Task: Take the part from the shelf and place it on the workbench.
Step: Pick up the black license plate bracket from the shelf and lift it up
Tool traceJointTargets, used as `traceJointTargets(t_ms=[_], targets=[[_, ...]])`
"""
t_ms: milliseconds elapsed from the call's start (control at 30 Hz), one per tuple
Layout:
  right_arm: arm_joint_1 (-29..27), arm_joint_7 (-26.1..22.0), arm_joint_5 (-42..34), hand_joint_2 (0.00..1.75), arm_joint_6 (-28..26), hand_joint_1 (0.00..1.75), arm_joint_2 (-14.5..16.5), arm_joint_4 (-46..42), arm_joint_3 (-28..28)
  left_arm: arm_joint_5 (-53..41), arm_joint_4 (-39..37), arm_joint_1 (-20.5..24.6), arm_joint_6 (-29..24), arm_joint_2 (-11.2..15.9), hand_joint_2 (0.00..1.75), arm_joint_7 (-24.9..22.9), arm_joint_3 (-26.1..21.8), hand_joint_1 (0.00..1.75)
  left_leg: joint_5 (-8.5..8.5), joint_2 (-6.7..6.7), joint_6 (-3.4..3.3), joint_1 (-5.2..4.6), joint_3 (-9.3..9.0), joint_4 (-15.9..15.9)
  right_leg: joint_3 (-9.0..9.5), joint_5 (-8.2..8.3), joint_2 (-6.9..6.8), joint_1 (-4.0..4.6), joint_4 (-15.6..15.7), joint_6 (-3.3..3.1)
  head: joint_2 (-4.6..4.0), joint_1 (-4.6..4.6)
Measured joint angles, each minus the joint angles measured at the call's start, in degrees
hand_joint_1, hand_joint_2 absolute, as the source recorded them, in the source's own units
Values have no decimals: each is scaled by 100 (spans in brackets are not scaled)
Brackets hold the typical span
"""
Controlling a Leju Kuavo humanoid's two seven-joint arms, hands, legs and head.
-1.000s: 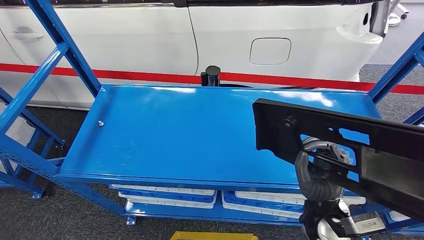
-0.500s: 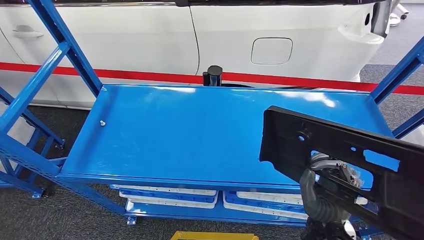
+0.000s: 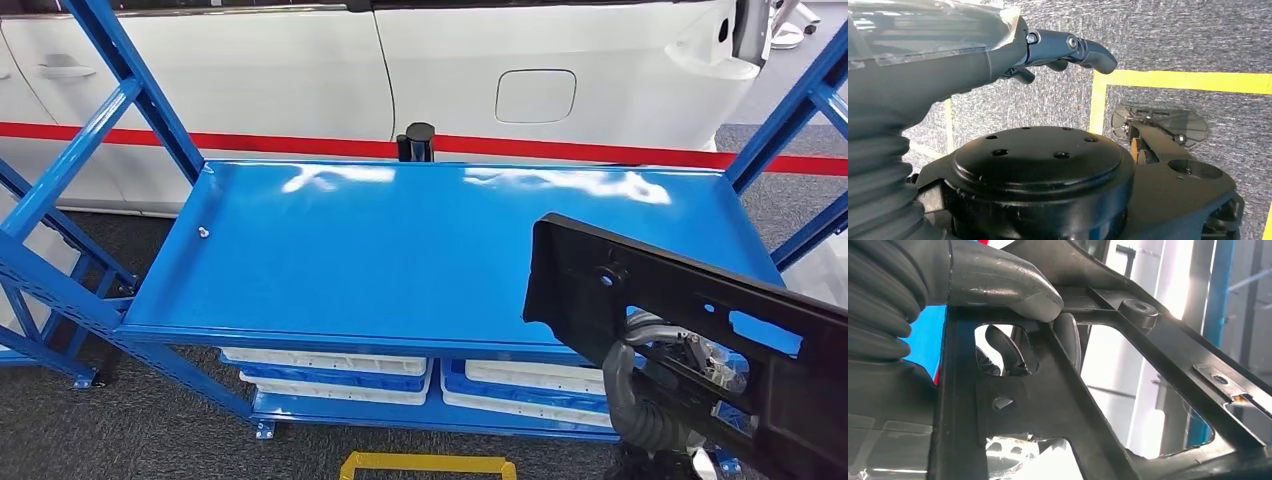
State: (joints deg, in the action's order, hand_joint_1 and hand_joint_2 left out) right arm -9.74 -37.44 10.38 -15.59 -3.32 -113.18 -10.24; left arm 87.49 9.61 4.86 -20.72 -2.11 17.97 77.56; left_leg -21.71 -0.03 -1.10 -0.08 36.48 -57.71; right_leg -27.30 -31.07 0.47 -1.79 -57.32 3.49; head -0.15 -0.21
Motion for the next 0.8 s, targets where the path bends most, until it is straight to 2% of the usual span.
traceJointTargets(t_ms=[33,67,133,167,200,233,267,300,367,400,433,500,533,567,600,633,667,700,733,767,800], targets=[[-1,0,18,175,-25,175,5,0,3,10,-1,-2,8,3,175,3,-4,0,-60,-6,32,14,23,-36,-32,31,-8,-10,-6,-59,0,-8],[0,0,22,175,-48,175,12,0,5,18,-1,-5,16,6,175,6,-9,0,-222,-12,62,27,65,-154,-73,74,-18,-20,-5,-129,0,-9],[1,-2,-19,175,-95,175,21,3,10,30,-1,-7,33,14,175,16,-26,0,-801,-16,113,42,219,-725,-176,173,-40,-13,-6,-249,0,-29],[1,-4,-55,175,-116,175,23,8,15,34,0,-7,42,20,175,16,-40,0,-1072,-17,131,44,296,-1102,-230,224,-46,0,-10,-281,0,-33],[1,-9,-92,175,-138,175,23,17,21,33,0,-5,28,27,175,-15,-55,0,-1236,-17,143,45,328,-1425,-287,275,-51,14,-15,-291,0,-38],[1,-13,-130,175,-158,175,23,29,27,26,-1,2,-9,34,175,-92,-67,0,-1268,-17,145,47,281,-1592,-344,326,-54,24,-21,-288,0,-35],[10,-16,-172,175,-177,175,23,45,33,13,-1,16,-63,41,175,-211,-75,0,-1193,-16,139,48,130,-1557,-406,373,-56,31,-28,-277,0,-37],[35,-19,-217,175,-194,175,23,66,35,-8,-3,32,-127,50,175,-343,-77,0,-1055,-16,124,49,-117,-1317,-458,413,-55,35,-35,-260,0,-36],[140,-15,-309,175,-218,175,23,121,33,-37,-14,57,-209,72,175,-526,-76,0,-867,-29,78,43,-708,-514,-531,484,-49,45,-47,-211,0,-38],[206,-12,-341,175,-228,175,22,156,32,-43,-22,62,-225,85,175,-561,-76,0,-844,-39,59,32,-905,-193,-560,523,-48,52,-49,-173,0,-35],[268,-9,-369,175,-241,175,21,193,29,-45,-30,65,-235,96,175,-582,-76,0,-856,-48,43,12,-1003,4,-588,565,-48,55,-49,-129,0,-38],[358,-6,-410,175,-272,175,16,259,15,-47,-44,70,-249,122,175,-615,-75,0,-846,-46,6,-21,-962,112,-652,654,-54,54,-46,-43,0,-36],[388,-4,-433,175,-291,175,7,287,6,-50,-49,73,-259,135,175,-632,-74,0,-803,-30,-39,-22,-917,145,-706,650,-58,51,-70,-18,0,-37],[411,-1,-459,175,-313,175,-4,312,-3,-55,-53,79,-270,150,175,-646,-73,0,-745,-15,-100,-16,-855,177,-785,559,-60,54,-157,-23,0,-25],[432,1,-490,175,-340,175,-19,336,-10,-62,-56,83,-284,163,175,-659,-72,0,-672,2,-161,-13,-779,205,-879,381,-61,60,-342,-48,0,-13],[447,3,-524,175,-367,175,-35,358,-15,-73,-59,89,-296,173,175,-670,-69,0,-602,14,-202,-17,-716,207,-977,134,-61,57,-627,-92,0,-4],[455,4,-559,175,-396,175,-48,379,-20,-85,-60,93,-305,181,175,-683,-67,0,-540,20,-227,-32,-633,202,-1064,-107,-61,59,-981,-124,0,6],[457,4,-589,175,-421,175,-64,397,-24,-94,-61,97,-311,185,175,-694,-65,0,-479,29,-234,-48,-554,195,-1114,-260,-60,59,-1327,-124,0,8],[455,4,-614,175,-440,175,-78,415,-28,-102,-61,103,-314,187,175,-703,-63,0,-423,37,-238,-61,-477,185,-1118,-307,-60,59,-1569,-93,0,6],[453,4,-630,175,-454,175,-91,430,-31,-103,-61,110,-315,190,175,-709,-63,0,-372,44,-237,-71,-402,172,-1065,-258,-60,60,-1667,-42,0,7],[452,4,-641,175,-463,175,-102,443,-34,-103,-61,118,-315,191,175,-711,-63,0,-323,48,-231,-77,-324,153,-917,-133,-60,60,-1569,19,0,5]])
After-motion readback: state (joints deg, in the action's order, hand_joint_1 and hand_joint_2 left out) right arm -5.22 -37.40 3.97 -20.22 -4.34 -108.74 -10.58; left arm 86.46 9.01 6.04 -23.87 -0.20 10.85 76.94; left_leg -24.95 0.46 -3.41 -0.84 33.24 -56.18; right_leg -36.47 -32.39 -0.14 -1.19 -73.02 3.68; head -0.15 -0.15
